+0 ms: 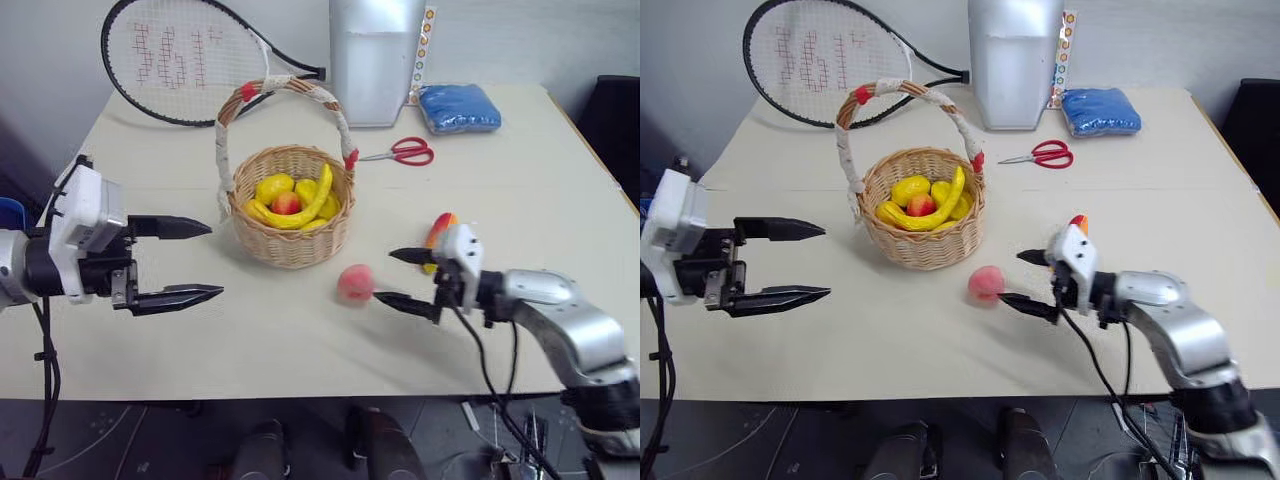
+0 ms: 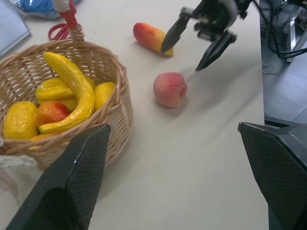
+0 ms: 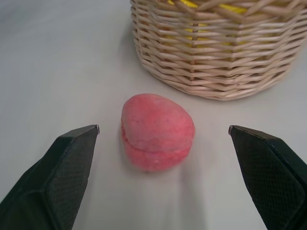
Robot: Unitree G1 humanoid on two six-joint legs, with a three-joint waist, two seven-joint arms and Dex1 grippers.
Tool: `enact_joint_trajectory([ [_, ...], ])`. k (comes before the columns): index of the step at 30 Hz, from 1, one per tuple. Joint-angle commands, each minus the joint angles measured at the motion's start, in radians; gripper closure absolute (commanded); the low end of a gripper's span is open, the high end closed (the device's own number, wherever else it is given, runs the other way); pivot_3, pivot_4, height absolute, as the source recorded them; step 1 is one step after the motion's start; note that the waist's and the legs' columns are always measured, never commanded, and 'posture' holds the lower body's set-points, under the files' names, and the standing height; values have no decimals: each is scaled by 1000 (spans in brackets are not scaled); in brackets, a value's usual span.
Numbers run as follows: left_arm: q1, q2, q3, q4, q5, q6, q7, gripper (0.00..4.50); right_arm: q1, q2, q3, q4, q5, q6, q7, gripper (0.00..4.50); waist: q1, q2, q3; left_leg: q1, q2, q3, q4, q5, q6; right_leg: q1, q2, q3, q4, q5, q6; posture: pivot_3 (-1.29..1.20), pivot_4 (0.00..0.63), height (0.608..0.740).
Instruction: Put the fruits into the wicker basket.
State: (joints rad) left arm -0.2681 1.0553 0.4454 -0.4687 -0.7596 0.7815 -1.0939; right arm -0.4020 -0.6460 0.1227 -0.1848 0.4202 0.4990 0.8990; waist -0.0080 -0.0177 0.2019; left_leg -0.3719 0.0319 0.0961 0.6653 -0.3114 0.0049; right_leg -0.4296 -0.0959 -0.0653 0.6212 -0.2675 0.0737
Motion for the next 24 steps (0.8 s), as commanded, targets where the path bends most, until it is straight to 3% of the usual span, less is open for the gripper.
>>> enact_joint_trajectory([
  [1,-22,4,0,-32,-32,-5,25,31,-57,56,57,65,-60,-43,-2,0,-1,0,0,0,0,0,0,0,0,0,0,0,0,0,0,0,150,740],
  [6,-10,18,-12,-35,-11,-21,50,31,-79,118,107,148,-118,-78,1,0,0,0,0,0,0,0,0,0,0,0,0,0,0,0,0,0,150,740],
  [11,5,16,12,-30,-20,-11,79,0,-59,123,69,105,-80,-61,35,1535,0,0,0,0,0,0,0,0,0,0,-1,0,0,0,0,0,150,740],
  [13,17,13,26,-29,-20,-8,92,0,-45,110,52,65,-53,-49,59,1816,0,0,0,0,0,0,0,0,0,0,-1,0,0,0,0,0,150,740],
  [16,41,14,46,-29,-25,-7,96,0,-52,98,17,-8,9,-6,78,1820,-1,0,0,0,0,-1,0,0,1,0,-1,0,0,0,0,0,150,740],
  [20,64,20,73,-15,-15,-15,103,0,-184,158,-40,-77,122,92,27,1820,-14,0,0,0,1,0,0,-1,1,0,-1,0,1,0,0,0,150,740],
  [24,46,7,66,-18,-18,-23,132,0,-370,272,3,35,36,61,-79,1820,-27,0,0,1,2,-1,-1,-1,-1,-1,-1,1,4,-1,-1,0,150,740],
])
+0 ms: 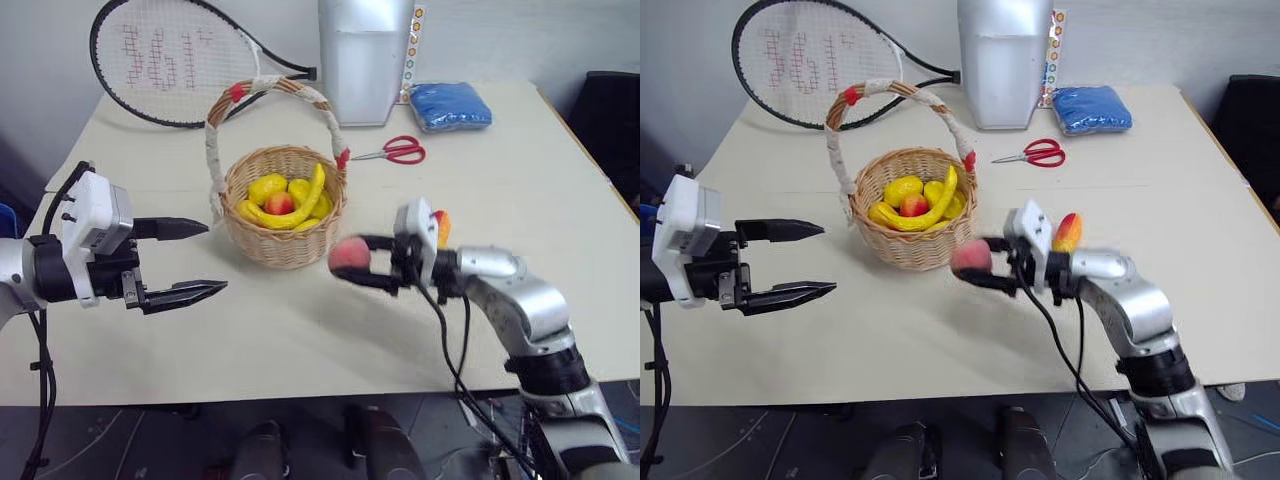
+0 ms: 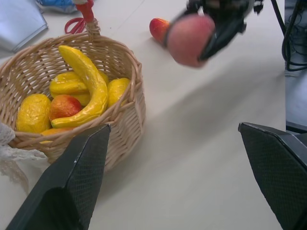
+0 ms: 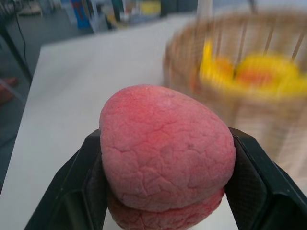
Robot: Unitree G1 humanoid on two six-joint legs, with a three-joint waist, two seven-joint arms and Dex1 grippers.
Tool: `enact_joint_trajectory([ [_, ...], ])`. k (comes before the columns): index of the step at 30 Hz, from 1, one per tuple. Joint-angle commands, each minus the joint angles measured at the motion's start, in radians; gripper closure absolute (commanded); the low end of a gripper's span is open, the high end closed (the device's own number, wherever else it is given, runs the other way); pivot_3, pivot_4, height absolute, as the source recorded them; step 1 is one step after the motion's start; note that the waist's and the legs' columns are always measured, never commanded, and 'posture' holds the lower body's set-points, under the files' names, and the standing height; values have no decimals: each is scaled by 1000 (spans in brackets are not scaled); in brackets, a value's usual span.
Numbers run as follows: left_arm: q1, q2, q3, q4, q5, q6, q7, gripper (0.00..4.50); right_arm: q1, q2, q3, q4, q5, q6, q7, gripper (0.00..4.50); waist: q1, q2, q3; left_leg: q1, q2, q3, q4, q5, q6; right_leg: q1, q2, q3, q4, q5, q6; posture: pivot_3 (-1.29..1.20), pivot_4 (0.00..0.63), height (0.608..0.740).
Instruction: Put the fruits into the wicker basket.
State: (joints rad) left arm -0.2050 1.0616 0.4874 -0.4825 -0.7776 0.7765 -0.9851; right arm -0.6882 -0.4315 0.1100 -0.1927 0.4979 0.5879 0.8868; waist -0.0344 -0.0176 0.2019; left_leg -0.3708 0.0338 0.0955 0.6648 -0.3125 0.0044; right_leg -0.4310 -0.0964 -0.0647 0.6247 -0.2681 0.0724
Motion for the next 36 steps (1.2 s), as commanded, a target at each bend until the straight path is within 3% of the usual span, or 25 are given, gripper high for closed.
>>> enact_joint_trajectory([
  [1,-25,-5,19,-10,-5,-17,35,0,-141,98,35,103,-77,-44,-97,1820,0,0,0,0,0,0,0,1,-2,-1,0,0,1,0,-1,0,150,740],
  [7,-45,-26,-5,-35,-11,-22,78,0,-336,258,104,444,-235,-156,-182,1820,-3,0,0,-6,0,1,-1,3,-5,-8,0,1,3,-1,-1,0,150,740],
  [12,-100,-84,-36,-63,-34,-24,154,0,-308,248,111,447,-241,-156,-118,83,5,-1,-1,-18,-1,-1,1,4,-2,-15,-2,-1,3,1,1,0,150,740],
  [16,-132,-107,-66,-54,-41,-25,173,0,-270,212,51,268,-170,-65,-104,34,5,-1,-1,-19,-3,-1,1,3,0,-15,-2,-1,2,1,2,0,150,740],
  [20,-150,-132,-126,-57,-44,-31,168,0,-176,73,-92,17,11,117,-59,34,11,-1,-1,-19,-3,-3,1,2,1,-15,-2,-3,2,1,2,0,150,740],
  [24,-176,-127,-160,-42,-63,-38,119,0,68,-249,-355,-175,184,304,50,34,35,-2,-1,-20,-4,-2,2,0,3,-14,-1,-4,0,1,2,0,150,740],
  [27,-207,-121,-205,-4,-11,-79,87,0,302,-428,-545,-194,206,347,96,34,48,-2,-1,-19,-5,0,2,-1,5,-13,1,-6,-4,1,2,0,150,740],
  [32,-235,-124,-261,11,7,-115,31,0,551,-509,-700,-193,191,322,122,34,29,-2,-1,-13,-3,8,2,-1,8,-12,3,-7,-4,3,5,0,150,740],
  [36,-275,-141,-288,32,11,-124,28,0,612,-486,-681,-180,148,289,54,34,30,-2,-1,-9,-3,9,2,2,6,-11,5,-5,0,4,2,0,150,740],
])
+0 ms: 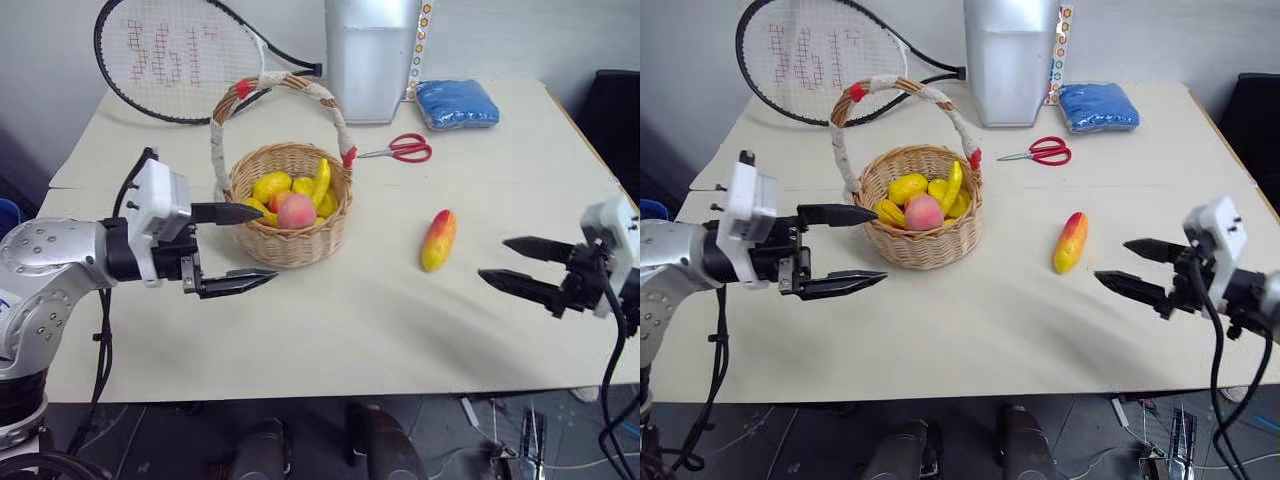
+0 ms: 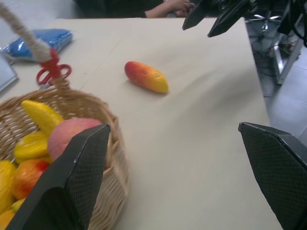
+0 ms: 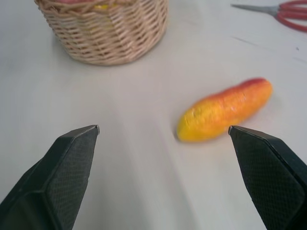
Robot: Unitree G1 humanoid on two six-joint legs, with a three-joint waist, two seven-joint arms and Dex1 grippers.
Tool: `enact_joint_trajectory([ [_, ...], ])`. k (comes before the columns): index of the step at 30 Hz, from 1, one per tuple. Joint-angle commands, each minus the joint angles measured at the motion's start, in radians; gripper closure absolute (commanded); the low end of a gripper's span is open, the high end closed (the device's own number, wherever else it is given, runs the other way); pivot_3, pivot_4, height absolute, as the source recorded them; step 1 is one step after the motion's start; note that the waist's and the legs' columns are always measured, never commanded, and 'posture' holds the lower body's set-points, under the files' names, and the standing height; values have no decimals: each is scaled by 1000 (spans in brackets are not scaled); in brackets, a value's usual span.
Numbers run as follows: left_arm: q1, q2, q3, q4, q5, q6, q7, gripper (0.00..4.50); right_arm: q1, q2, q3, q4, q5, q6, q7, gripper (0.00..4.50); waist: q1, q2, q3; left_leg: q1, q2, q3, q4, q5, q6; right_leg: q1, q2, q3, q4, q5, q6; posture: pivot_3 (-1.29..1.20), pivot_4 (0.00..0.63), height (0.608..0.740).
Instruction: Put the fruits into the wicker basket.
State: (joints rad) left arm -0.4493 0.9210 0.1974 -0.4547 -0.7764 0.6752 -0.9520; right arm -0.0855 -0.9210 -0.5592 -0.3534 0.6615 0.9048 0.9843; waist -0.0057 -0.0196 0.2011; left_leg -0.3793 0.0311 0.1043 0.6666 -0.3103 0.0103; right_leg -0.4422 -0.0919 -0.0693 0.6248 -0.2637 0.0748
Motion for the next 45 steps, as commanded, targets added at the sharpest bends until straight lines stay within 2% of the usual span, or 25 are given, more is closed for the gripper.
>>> enact_joint_trajectory([
  [1,-36,-4,-2,5,12,-25,-6,0,9,21,11,-17,-19,-41,-62,34,2,0,0,2,0,0,0,1,-1,1,1,1,0,0,0,0,150,740],
  [5,-44,-16,-6,-7,20,-28,16,0,-112,225,64,-6,25,-4,-283,34,-4,-1,0,12,5,0,-1,-1,-3,13,8,6,-5,0,-1,0,150,740],
  [8,-34,-19,8,-37,4,-14,33,0,-191,340,132,37,-41,28,-460,34,-2,0,0,10,6,-1,-2,2,-9,10,8,13,-2,0,-2,0,150,740],
  [12,3,-11,37,-89,-19,6,56,0,-288,431,183,134,-91,75,-618,34,0,0,0,7,8,0,-2,3,-11,8,10,14,-3,-1,-3,0,150,740],
  [16,15,-12,56,-106,-32,21,87,0,-371,461,214,264,-139,77,-691,34,0,0,0,5,7,2,-2,3,-10,4,10,16,-2,-1,-3,0,150,740],
  [21,36,-20,60,-135,-43,29,119,0,-466,495,243,397,-129,90,-690,34,-2,0,0,6,7,2,-1,3,-10,4,11,17,-1,-1,-3,0,150,740],
  [23,41,-21,60,-137,-44,29,127,0,-470,479,295,434,-175,58,-674,34,-5,0,0,6,8,2,-2,3,-10,4,11,17,-1,-1,-3,0,150,740],
  [25,53,-18,66,-127,-46,33,129,0,-464,466,332,448,-205,12,-648,596,-8,0,0,6,8,2,-2,3,-10,4,11,17,-2,-1,-3,0,150,740],
  [30,112,-9,97,-103,-21,24,143,0,-455,458,324,382,-176,-13,-583,2237,-23,0,0,5,8,3,-2,2,-10,3,11,17,-1,-1,-3,0,150,740],
  [32,125,-6,122,-111,-42,36,153,0,-431,415,367,342,-222,-38,-559,2510,-22,0,0,5,9,3,-3,2,-10,2,11,18,-1,-1,-3,0,150,740],
  [34,130,0,147,-115,-61,49,163,0,-406,367,421,301,-269,-82,-527,2516,-22,0,0,4,9,3,-3,2,-10,1,11,18,-2,-1,-3,0,150,740],
  [35,135,7,162,-115,-66,55,164,0,-406,361,414,265,-236,-66,-501,2516,-22,0,0,4,9,4,-3,2,-10,1,11,18,-2,-1,-3,0,150,740],
  [39,163,34,229,-112,-77,78,171,0,-429,350,393,38,21,48,-310,2517,-27,0,0,4,10,6,-3,2,-10,-1,13,20,0,-1,-3,0,150,740],
  [41,183,44,263,-126,-93,90,170,0,-489,372,427,-6,69,99,-314,2517,-26,0,0,5,14,6,-3,1,-12,-1,14,20,0,-1,-3,0,150,740],
  [45,202,55,293,-138,-110,100,178,0,-658,472,570,28,27,96,-353,2517,-28,0,0,6,15,7,-2,0,-14,-1,13,20,1,-2,-5,0,150,740],
])
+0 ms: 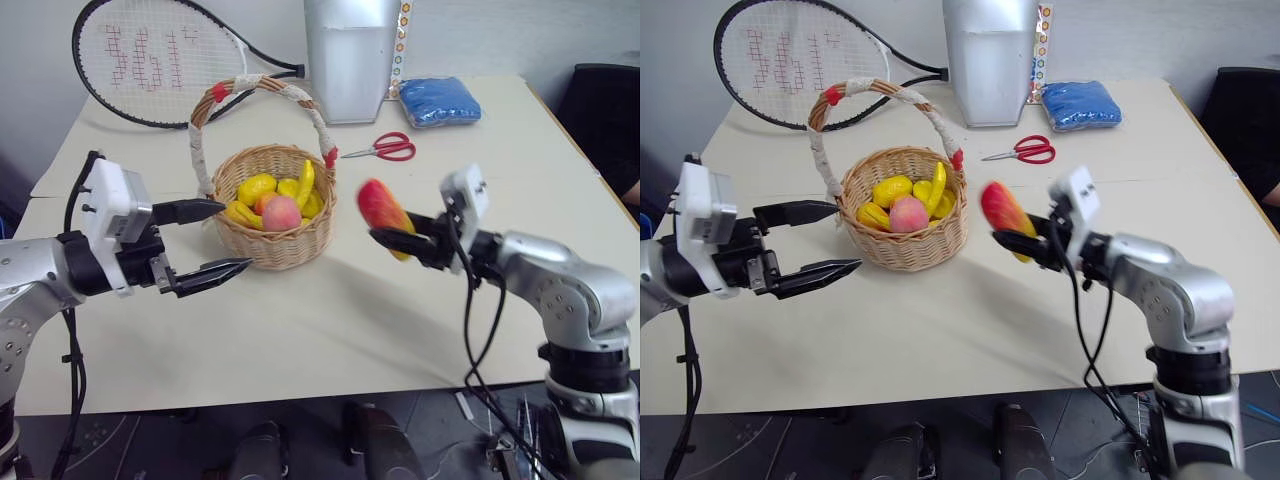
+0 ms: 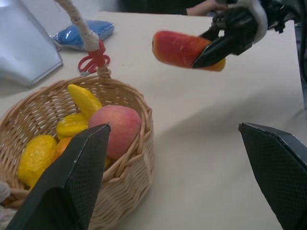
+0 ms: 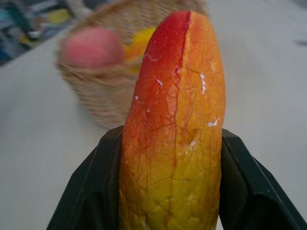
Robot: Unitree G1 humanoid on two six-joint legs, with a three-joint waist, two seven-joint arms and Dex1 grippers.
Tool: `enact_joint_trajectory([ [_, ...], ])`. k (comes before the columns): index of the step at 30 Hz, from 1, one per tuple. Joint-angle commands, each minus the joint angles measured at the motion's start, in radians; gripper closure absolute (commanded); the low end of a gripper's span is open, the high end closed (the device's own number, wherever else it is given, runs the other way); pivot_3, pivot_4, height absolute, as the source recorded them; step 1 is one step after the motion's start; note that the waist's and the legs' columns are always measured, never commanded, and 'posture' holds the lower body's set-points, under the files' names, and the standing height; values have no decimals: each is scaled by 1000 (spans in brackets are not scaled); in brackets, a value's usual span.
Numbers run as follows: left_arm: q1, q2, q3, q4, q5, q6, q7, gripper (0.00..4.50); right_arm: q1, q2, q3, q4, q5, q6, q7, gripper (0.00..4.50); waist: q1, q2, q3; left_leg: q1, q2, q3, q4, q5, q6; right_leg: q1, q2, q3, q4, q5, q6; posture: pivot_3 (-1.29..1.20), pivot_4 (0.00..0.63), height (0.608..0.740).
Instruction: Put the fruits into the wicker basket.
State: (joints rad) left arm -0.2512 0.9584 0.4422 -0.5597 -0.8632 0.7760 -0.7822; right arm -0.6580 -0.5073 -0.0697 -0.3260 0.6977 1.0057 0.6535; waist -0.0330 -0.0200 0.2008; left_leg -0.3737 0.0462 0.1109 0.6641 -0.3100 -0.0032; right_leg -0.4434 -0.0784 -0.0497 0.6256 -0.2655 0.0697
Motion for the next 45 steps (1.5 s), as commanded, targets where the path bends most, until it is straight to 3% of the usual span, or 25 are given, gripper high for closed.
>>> enact_joint_trajectory([
  [1,5,18,50,-33,-22,-1,12,0,-118,79,104,23,-26,-9,-31,2517,0,0,0,0,0,0,0,0,0,0,0,0,0,0,-1,0,150,740],
  [8,3,22,55,-44,-14,-1,36,0,-447,224,345,366,-313,-257,-39,2517,1,0,0,-2,0,1,1,-1,-1,-2,-1,-1,1,-1,-2,0,150,740],
  [12,21,35,74,-45,6,-9,32,0,-564,315,387,579,-450,-451,-70,2517,-4,0,0,-2,1,2,0,-1,-2,-3,-1,-1,2,-1,-2,0,150,740],
  [16,26,41,95,-43,3,-11,37,0,-588,364,390,692,-519,-546,-56,2517,-11,-1,0,-3,2,2,0,-2,-2,-3,-2,-1,1,-1,-2,0,150,740],
  [20,37,33,105,-55,-1,-10,42,0,-587,380,383,744,-573,-614,-56,1225,-14,-1,0,-4,2,2,0,-3,-1,-3,-3,-2,0,-1,-2,0,150,740],
  [23,39,24,96,-66,-7,-15,50,0,-546,354,351,670,-568,-602,-44,253,-21,-1,0,-4,2,2,0,-3,-2,-3,-3,-2,0,-1,-2,0,150,740],
  [26,33,21,87,-65,-9,-19,52,0,-487,317,309,536,-522,-527,-6,253,-21,-1,0,-4,3,1,0,-3,-2,-3,-3,-2,0,-1,-2,0,150,740],
  [31,-21,29,41,-28,-7,-30,40,0,-339,134,136,198,-275,-218,124,253,-11,-1,0,-5,2,1,0,-3,-2,-3,-3,-2,0,-1,-2,0,150,740],
  [35,-68,33,-7,15,16,-49,23,0,-235,35,61,113,-240,-138,90,253,0,-1,-1,-4,2,1,0,-4,-1,-3,-2,-2,0,-1,-2,0,150,740],
  [39,-103,32,-59,48,55,-73,9,0,-211,120,38,157,-296,-147,-83,253,-17,-1,-1,2,2,8,0,-3,-2,-3,-1,-1,1,-1,-2,0,150,740],
  [45,-144,24,-92,63,53,-82,0,0,-258,278,73,319,-365,-262,-211,253,-24,-1,-1,2,4,7,-1,-2,-5,-3,0,1,2,0,-4,0,150,740],
])
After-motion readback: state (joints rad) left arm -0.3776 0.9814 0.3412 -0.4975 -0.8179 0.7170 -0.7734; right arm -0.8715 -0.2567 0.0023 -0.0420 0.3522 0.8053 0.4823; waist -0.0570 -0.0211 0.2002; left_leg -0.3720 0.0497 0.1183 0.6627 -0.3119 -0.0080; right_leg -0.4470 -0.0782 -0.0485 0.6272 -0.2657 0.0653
